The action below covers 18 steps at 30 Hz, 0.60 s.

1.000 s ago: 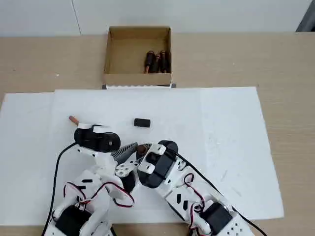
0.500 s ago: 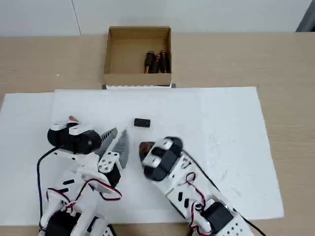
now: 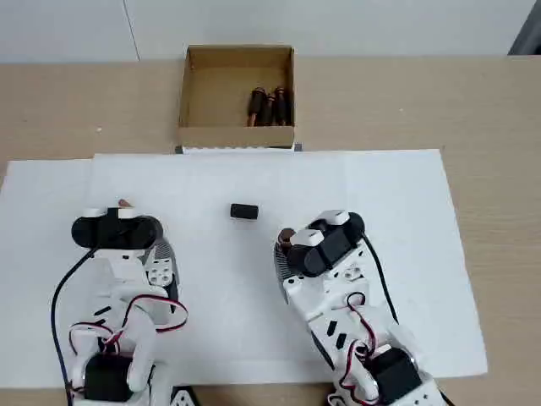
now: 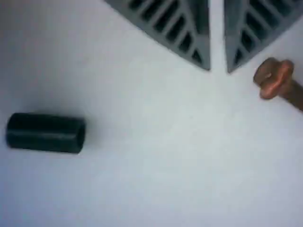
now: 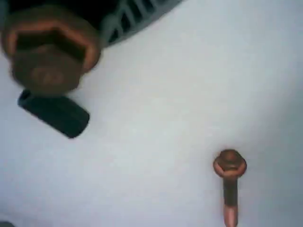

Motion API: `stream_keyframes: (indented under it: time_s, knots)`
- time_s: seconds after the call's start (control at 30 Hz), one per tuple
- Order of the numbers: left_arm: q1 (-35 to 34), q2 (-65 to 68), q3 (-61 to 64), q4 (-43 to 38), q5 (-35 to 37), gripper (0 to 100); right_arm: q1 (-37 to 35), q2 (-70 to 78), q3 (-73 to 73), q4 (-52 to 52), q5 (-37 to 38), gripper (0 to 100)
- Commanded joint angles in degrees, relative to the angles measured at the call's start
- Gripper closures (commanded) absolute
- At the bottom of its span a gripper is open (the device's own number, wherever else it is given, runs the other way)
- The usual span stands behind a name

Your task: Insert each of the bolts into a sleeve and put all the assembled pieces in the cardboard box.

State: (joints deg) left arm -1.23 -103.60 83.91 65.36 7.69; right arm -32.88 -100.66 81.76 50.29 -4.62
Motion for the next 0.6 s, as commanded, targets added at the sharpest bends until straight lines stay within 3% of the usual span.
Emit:
stream_keyframes:
  time_s: [0.0, 0.33, 0.57]
  knots:
    - [-1.2, -0.4, 2.8, 0.2, -1.8, 99, 0.4, 6.1, -7.8, -0.3, -0.7, 99.6]
    - [-1.2, -0.5, 4.3, -0.1, -4.2, 99, 4.1, 46.2, -35.3, -8.1, -2.9, 99.6]
    - [-1.1, -0.5, 9.9, -6.1, -8.8, 99, 5.1, 69.8, -53.2, -11.6, -2.0, 99.5]
